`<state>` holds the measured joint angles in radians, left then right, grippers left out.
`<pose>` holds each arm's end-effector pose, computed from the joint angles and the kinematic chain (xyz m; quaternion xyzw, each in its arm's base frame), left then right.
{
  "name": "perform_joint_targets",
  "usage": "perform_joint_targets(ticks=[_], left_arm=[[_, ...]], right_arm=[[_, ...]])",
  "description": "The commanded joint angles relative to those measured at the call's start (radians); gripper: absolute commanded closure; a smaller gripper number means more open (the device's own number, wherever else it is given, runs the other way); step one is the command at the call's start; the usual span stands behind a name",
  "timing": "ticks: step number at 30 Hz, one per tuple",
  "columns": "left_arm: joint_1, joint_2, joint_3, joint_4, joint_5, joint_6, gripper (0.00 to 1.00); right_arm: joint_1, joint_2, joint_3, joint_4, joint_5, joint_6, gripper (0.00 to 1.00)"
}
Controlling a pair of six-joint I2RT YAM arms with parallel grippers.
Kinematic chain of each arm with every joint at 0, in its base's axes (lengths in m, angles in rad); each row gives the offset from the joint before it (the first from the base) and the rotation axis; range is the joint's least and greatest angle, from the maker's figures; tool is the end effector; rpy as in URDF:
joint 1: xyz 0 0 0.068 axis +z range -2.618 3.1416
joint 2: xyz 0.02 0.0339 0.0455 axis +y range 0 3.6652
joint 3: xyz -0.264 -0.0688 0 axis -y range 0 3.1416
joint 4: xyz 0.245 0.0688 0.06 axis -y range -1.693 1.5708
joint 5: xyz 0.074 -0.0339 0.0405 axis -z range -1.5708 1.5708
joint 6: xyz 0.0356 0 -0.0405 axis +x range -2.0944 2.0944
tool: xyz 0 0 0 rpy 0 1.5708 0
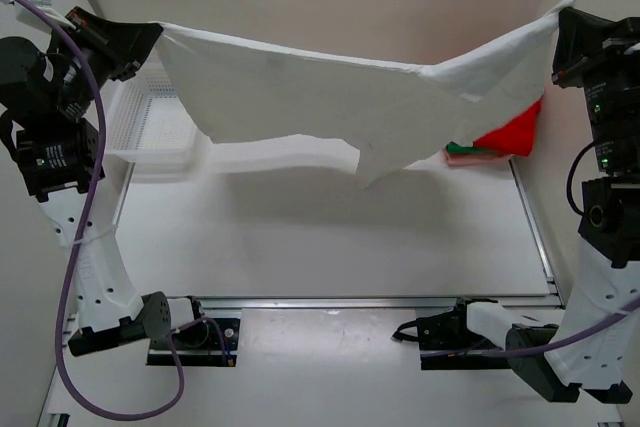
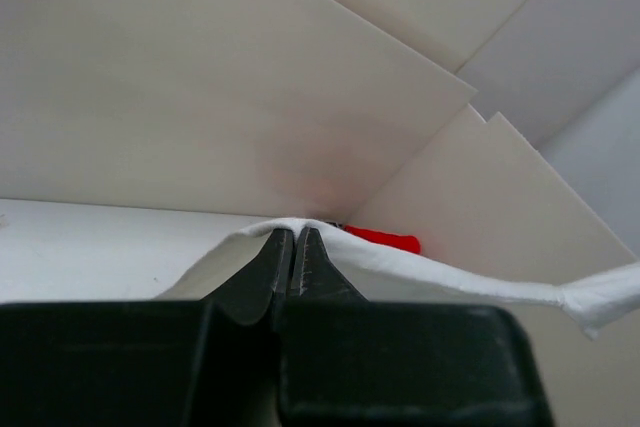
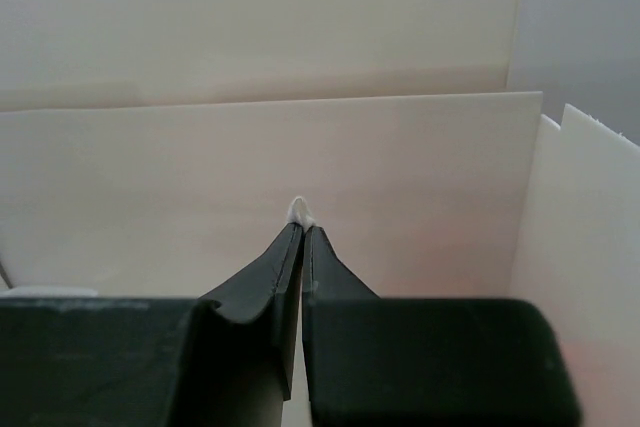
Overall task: Fold and stack the t-shirts
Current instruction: Flatten out the tshirt
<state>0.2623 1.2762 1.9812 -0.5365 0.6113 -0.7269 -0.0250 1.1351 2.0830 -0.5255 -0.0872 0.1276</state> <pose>0.1915 0.0302 0.5879 -0.0896 0.6506 -0.3567 0.6644 0.1027 0.0005 0.6317 0.0049 0.5439 0.0667 0.8365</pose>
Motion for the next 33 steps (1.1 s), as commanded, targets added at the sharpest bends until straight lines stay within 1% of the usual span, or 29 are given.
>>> perform_joint_targets(ticks=[1, 2, 4, 5, 7, 9, 10, 12, 13, 16, 18, 19, 20, 21, 22, 23, 25, 26, 27, 28, 29, 30, 32, 33], left_arm=[[-0.003, -0.005, 0.08, 0.049, 0.004, -0.036, 1.0], [0.002, 0.009, 0.115, 0.052, -0.004, -0.046, 1.0], [0.014, 0.032, 0.126, 0.061, 0.005, -0.066, 1.0], [0.031, 0.049, 0.105, 0.075, 0.034, -0.093, 1.0], [0.046, 0.072, 0.027, 0.172, 0.097, -0.153, 1.0], [0.046, 0.106, -0.091, 0.237, 0.142, -0.201, 1.0], [0.049, 0.127, -0.148, 0.278, 0.149, -0.206, 1.0], [0.049, 0.17, -0.191, 0.294, 0.156, -0.187, 1.0], [0.043, 0.182, -0.206, 0.293, 0.159, -0.174, 1.0], [0.034, 0.251, -0.223, 0.282, 0.133, -0.108, 1.0], [0.034, 0.337, -0.184, 0.273, 0.122, -0.086, 1.0], [0.034, 0.356, -0.17, 0.265, 0.117, -0.082, 1.0], [0.034, 0.397, -0.122, 0.25, 0.117, -0.074, 1.0], [0.043, 0.447, -0.051, 0.222, 0.129, -0.071, 1.0], [0.048, 0.474, -0.006, 0.205, 0.152, -0.074, 1.0], [0.057, 0.514, 0.092, 0.167, 0.154, -0.078, 1.0], [0.078, 0.543, 0.252, 0.145, 0.185, -0.116, 1.0], [0.095, 0.542, 0.27, 0.176, 0.209, -0.137, 1.0], [0.115, 0.522, 0.256, 0.216, 0.222, -0.196, 1.0], [0.136, 0.488, 0.223, 0.29, 0.255, -0.263, 1.0], [0.161, 0.471, 0.213, 0.359, 0.264, -0.29, 1.0], [0.182, 0.436, 0.184, 0.384, 0.284, -0.316, 1.0], [0.181, 0.388, 0.151, 0.376, 0.283, -0.316, 1.0], [0.172, 0.361, 0.119, 0.391, 0.285, -0.316, 1.0]], right_arm=[[0.017, -0.034, 0.048, 0.038, 0.063, -0.037, 1.0], [0.02, -0.034, 0.049, 0.041, 0.061, -0.034, 1.0], [0.04, -0.009, 0.066, 0.045, 0.061, -0.042, 1.0], [0.054, 0.006, 0.066, 0.048, 0.066, -0.054, 1.0], [0.063, 0.046, 0.058, 0.047, 0.053, -0.062, 1.0], [0.048, 0.113, 0.023, 0.059, 0.008, -0.056, 1.0], [0.027, 0.139, -0.009, 0.073, -0.049, -0.034, 1.0], [-0.025, 0.19, -0.064, 0.103, -0.139, 0.006, 1.0], [-0.032, 0.208, -0.09, 0.105, -0.167, 0.024, 1.0], [0.016, 0.296, -0.094, 0.107, -0.129, -0.017, 1.0], [0.02, 0.374, -0.075, 0.119, -0.129, -0.026, 0.99], [0.019, 0.391, -0.049, 0.114, -0.141, -0.02, 1.0], [0.017, 0.426, -0.017, 0.119, -0.144, -0.02, 1.0], [0.019, 0.466, 0.014, 0.104, -0.138, -0.032, 1.0], [0.014, 0.479, 0.082, 0.085, -0.135, -0.037, 1.0], [0.005, 0.509, 0.157, 0.072, -0.137, -0.04, 1.0], [-0.024, 0.529, 0.228, 0.076, -0.155, -0.033, 1.0], [-0.05, 0.514, 0.235, 0.112, -0.17, -0.005, 1.0], [-0.076, 0.494, 0.238, 0.125, -0.207, 0.013, 1.0], [-0.111, 0.468, 0.241, 0.152, -0.242, 0.048, 1.0], [-0.133, 0.457, 0.232, 0.163, -0.256, 0.084, 1.0], [-0.177, 0.424, 0.226, 0.182, -0.281, 0.092, 1.0], [-0.242, 0.373, 0.154, 0.209, -0.328, 0.139, 1.0], [-0.254, 0.345, 0.125, 0.206, -0.324, 0.138, 1.0]])
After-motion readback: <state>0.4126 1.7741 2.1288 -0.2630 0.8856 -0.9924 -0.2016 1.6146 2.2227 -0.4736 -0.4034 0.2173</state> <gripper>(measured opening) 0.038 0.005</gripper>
